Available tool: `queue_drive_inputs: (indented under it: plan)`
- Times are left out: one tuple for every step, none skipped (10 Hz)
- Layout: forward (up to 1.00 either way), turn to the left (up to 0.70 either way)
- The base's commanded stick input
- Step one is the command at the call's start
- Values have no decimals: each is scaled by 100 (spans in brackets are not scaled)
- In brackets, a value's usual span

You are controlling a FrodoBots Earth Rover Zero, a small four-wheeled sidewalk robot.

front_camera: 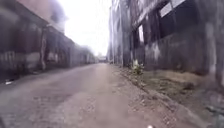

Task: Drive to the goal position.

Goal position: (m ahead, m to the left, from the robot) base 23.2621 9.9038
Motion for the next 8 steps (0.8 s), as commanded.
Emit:
queue_drive_inputs:
  plan:
    - [50, 0]
    - [50, 0]
    - [50, 0]
    - [50, 0]
    - [50, 0]
    - [50, 0]
    - [50, 0]
    - [50, 0]
